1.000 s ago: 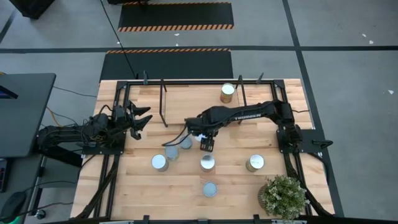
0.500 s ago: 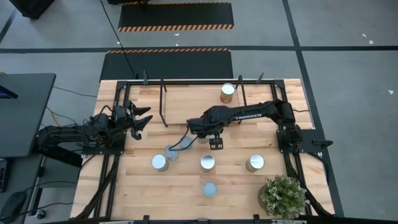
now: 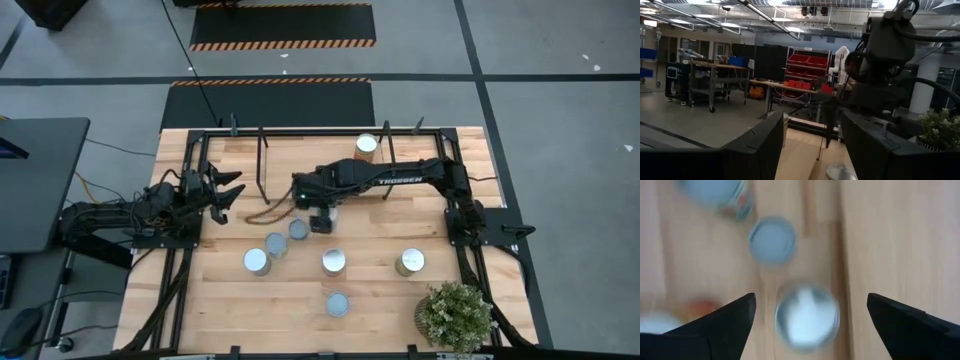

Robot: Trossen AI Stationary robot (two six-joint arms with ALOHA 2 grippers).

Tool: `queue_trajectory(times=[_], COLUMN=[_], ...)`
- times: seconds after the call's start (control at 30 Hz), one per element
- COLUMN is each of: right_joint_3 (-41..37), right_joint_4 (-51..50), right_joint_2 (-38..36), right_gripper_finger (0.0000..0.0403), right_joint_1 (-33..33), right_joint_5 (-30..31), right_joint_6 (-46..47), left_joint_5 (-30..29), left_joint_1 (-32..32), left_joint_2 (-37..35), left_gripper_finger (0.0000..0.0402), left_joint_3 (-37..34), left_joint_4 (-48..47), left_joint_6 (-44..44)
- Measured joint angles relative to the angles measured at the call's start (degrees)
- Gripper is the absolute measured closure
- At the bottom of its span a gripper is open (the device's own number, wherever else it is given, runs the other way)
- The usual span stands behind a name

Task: Pick and place cans onto a shelf
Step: Put the canned peaches on the shelf

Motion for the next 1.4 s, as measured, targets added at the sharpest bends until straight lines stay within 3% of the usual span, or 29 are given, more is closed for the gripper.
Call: queue_trajectory(times=[0.1, 0.3, 0.87, 1.4], right_joint_3=[-0.4, -0.5, -0.8, -2.6], right_joint_4=[6.7, 3.9, -2.9, -9.7], right_joint_2=[0.8, 3.6, 6.3, 7.4], right_gripper_finger=[0.0006, 0.0005, 0.0005, 0.0005], right_joint_1=[-0.2, -0.9, -2.5, -2.3], right_joint_5=[2.8, 6.3, 4.5, 1.2], right_joint_6=[4.3, 11.2, 25.5, 29.0], left_joint_5=[0.0, 0.0, 0.2, 0.2], left_joint_1=[0.0, 0.0, 0.0, 0.0], left_joint_2=[0.0, 0.0, 0.0, 0.0], left_gripper_finger=[0.0198, 0.0198, 0.0198, 0.0198], left_joint_3=[0.0, 0.0, 0.0, 0.0], left_joint_4=[-0.1, 0.0, -1.5, -1.9], left_joint_6=[0.0, 0.0, 1.8, 1.4])
